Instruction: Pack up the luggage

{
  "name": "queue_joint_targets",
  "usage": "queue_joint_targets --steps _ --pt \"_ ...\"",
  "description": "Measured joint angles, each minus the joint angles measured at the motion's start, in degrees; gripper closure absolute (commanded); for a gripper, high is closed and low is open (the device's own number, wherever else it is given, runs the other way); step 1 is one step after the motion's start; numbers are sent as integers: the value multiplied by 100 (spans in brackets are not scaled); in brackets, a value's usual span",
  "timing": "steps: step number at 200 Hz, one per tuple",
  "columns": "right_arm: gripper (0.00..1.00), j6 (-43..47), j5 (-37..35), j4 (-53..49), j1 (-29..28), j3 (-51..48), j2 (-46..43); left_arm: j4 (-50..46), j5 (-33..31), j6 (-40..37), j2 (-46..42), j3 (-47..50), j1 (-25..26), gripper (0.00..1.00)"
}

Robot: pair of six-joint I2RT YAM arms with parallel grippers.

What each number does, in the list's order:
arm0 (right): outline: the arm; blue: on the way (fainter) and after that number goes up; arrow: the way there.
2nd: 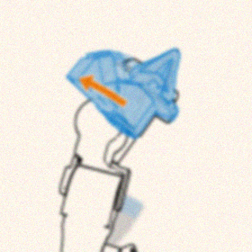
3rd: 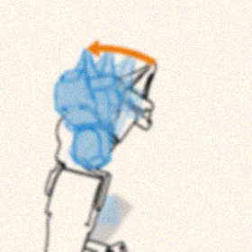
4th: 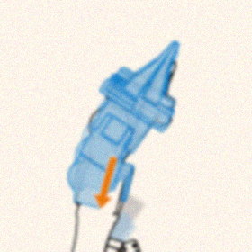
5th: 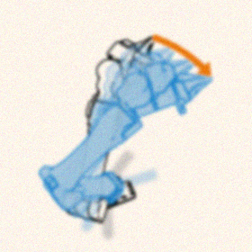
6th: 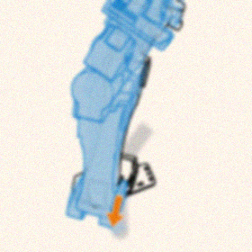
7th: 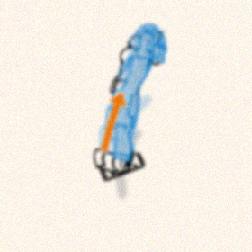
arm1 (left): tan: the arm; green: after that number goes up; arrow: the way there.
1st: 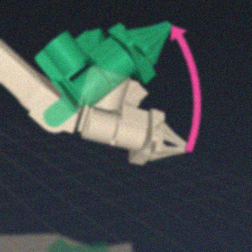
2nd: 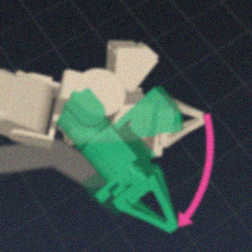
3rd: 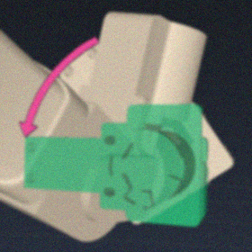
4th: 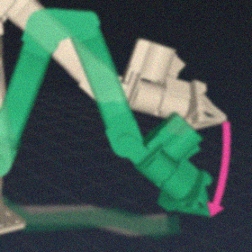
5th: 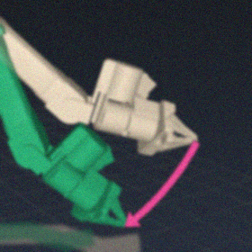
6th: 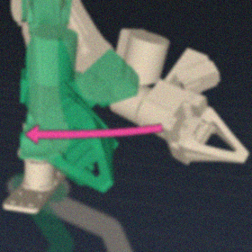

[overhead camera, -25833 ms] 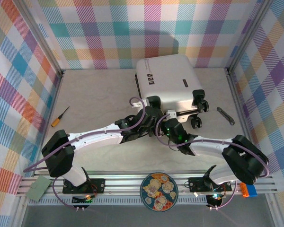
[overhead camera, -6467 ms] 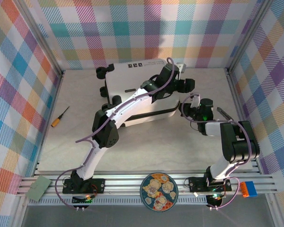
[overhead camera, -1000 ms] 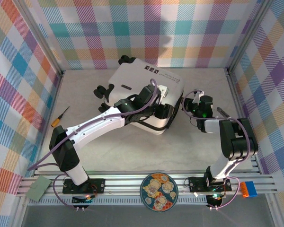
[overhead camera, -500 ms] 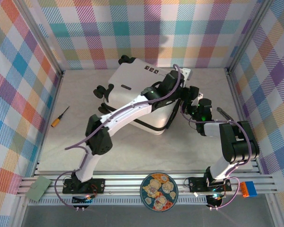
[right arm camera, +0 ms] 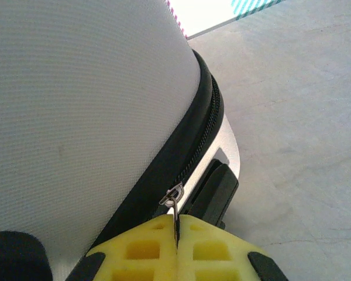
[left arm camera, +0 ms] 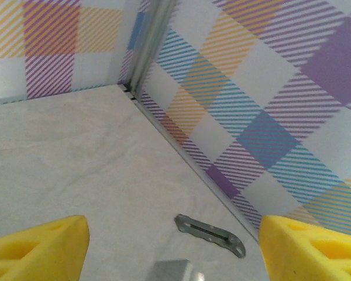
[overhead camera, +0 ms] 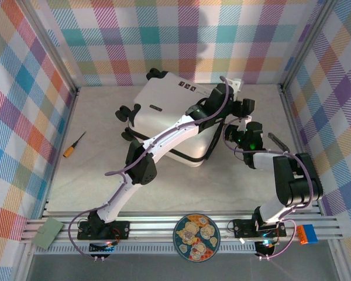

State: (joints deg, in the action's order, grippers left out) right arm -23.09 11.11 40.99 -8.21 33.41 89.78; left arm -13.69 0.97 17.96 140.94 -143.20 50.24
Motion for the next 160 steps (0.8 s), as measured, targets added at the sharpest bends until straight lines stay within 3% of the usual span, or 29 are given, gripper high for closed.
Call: queue_joint_targets --steps 43,96,160 --pt "100 22 24 -96 0 -4 -68 328 -63 66 144 -2 -234 21" --pt "100 20 87 -118 0 -11 -81 575 -168 -46 223 -42 -501 12" --pt "100 15 160 -120 26 -11 -81 828 -234 -302 483 -343 -876 11"
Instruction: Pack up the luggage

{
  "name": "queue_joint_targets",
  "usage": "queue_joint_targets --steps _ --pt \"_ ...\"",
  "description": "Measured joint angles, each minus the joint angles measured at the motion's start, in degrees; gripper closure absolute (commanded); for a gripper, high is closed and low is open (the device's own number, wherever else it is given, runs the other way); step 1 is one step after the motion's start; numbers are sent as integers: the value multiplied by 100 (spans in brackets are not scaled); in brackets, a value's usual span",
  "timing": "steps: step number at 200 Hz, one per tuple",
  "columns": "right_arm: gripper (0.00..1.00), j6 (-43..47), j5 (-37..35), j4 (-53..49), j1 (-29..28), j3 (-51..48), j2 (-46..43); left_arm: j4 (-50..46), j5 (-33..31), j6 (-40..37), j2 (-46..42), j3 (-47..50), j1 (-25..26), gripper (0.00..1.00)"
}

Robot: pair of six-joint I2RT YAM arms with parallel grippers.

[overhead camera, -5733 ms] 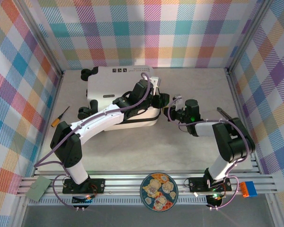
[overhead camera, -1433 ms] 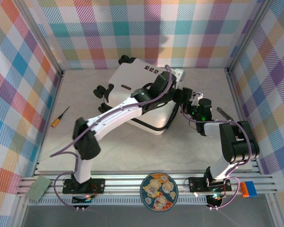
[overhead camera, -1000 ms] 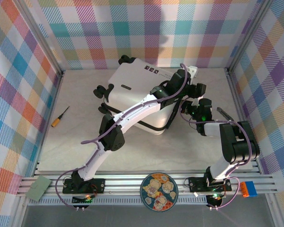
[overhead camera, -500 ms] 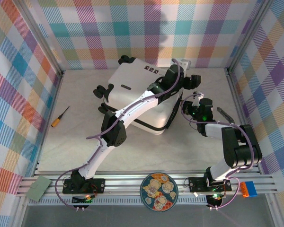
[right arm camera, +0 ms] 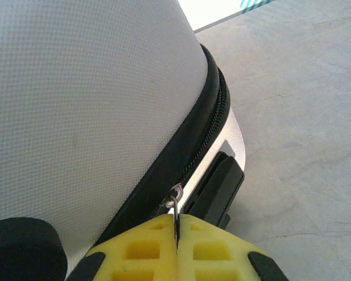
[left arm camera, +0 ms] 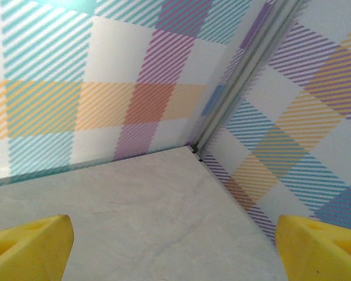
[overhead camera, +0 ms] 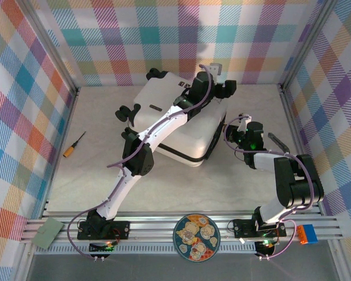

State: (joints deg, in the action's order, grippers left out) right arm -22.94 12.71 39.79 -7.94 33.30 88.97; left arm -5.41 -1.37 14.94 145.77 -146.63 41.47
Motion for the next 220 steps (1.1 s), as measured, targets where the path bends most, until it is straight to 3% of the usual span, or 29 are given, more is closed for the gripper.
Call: queue_joint_targets --steps 106,174,220 --pt "100 2 63 -109 0 -48 -140 -1572 -1478 -1744 -162 -66 142 17" --pt "100 2 249 -343 98 -15 -212 -2579 -1453 -1958 -339 -247 153 18" --pt "100 0 658 -1088 448 756 184 -2949 -1397 -2166 -466 -240 227 22"
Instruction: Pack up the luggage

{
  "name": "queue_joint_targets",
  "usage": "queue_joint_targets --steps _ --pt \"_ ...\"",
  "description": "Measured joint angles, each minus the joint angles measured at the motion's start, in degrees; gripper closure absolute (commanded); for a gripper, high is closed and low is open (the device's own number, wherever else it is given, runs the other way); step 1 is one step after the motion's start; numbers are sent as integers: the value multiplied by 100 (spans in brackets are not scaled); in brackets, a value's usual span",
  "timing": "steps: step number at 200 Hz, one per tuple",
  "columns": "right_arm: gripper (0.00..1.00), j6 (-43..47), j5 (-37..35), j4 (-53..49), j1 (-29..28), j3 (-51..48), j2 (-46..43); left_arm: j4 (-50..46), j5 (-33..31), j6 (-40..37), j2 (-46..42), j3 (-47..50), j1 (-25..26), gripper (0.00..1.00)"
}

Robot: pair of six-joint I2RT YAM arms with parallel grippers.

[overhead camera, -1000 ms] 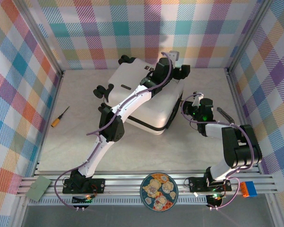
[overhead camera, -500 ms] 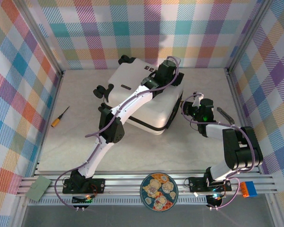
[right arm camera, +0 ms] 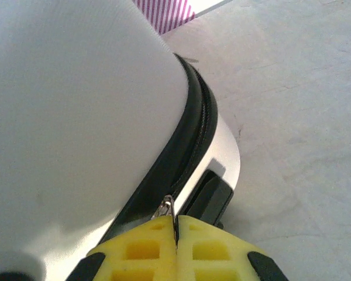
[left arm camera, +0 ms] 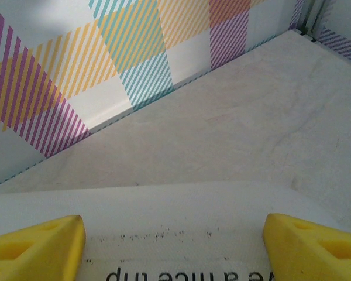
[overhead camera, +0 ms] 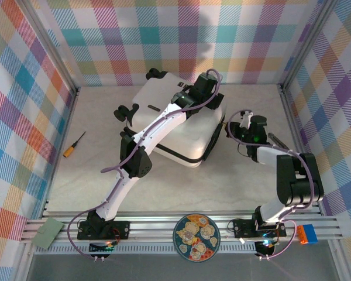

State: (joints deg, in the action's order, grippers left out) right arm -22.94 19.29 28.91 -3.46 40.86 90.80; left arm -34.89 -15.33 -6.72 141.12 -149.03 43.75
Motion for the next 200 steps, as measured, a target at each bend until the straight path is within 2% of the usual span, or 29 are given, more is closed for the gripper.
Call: queue_joint_targets --steps 73,147,200 --pt "100 0 321 -568 247 1005 669 83 114 -63 -186 332 2 25" --pt "100 -20 317 -459 273 1038 748 26 280 -87 -319 492 4 28" --pt "100 -44 356 -323 282 968 739 426 461 -59 -1060 1777 81 32"
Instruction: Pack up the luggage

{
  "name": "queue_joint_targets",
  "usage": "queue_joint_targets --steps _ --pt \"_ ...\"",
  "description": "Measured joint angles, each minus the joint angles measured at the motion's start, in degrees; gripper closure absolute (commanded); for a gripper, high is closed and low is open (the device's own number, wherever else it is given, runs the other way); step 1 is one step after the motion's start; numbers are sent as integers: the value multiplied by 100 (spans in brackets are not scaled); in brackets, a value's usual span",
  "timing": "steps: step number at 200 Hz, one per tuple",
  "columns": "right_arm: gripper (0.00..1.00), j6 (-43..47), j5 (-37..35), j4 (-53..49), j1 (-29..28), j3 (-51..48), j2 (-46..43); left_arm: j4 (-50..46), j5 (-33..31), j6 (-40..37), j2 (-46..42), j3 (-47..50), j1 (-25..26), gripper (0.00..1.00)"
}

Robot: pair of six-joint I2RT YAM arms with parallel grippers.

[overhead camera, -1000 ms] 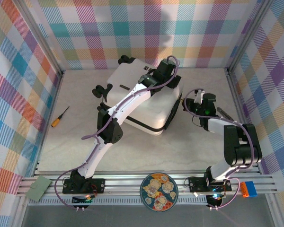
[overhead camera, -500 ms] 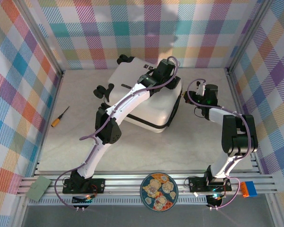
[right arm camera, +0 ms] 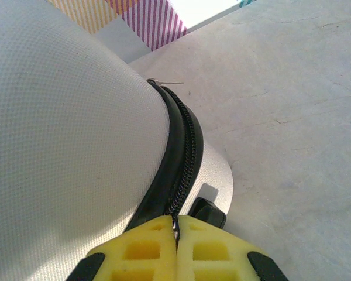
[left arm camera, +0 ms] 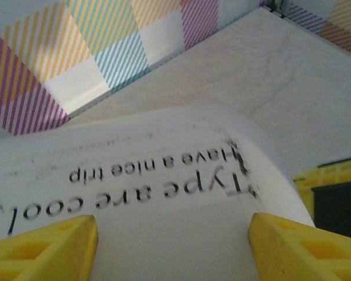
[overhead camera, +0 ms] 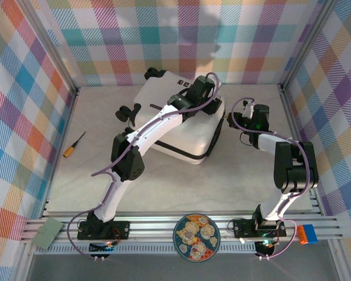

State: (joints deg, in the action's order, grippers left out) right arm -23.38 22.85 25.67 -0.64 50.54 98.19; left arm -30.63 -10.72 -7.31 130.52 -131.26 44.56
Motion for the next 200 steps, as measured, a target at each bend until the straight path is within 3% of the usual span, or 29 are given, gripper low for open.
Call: queue_joint_targets --steps 84,161,200 --pt "100 -20 -304 599 -291 -1696 -1316 1038 693 24 -1851 2916 212 35" --pt "100 2 -949 247 -1729 -2933 -3034 1541 538 391 -3908 5490 267 37" --pt "100 4 -957 -291 -2223 -3152 -3759 1217 192 704 -4868 6260 295 37"
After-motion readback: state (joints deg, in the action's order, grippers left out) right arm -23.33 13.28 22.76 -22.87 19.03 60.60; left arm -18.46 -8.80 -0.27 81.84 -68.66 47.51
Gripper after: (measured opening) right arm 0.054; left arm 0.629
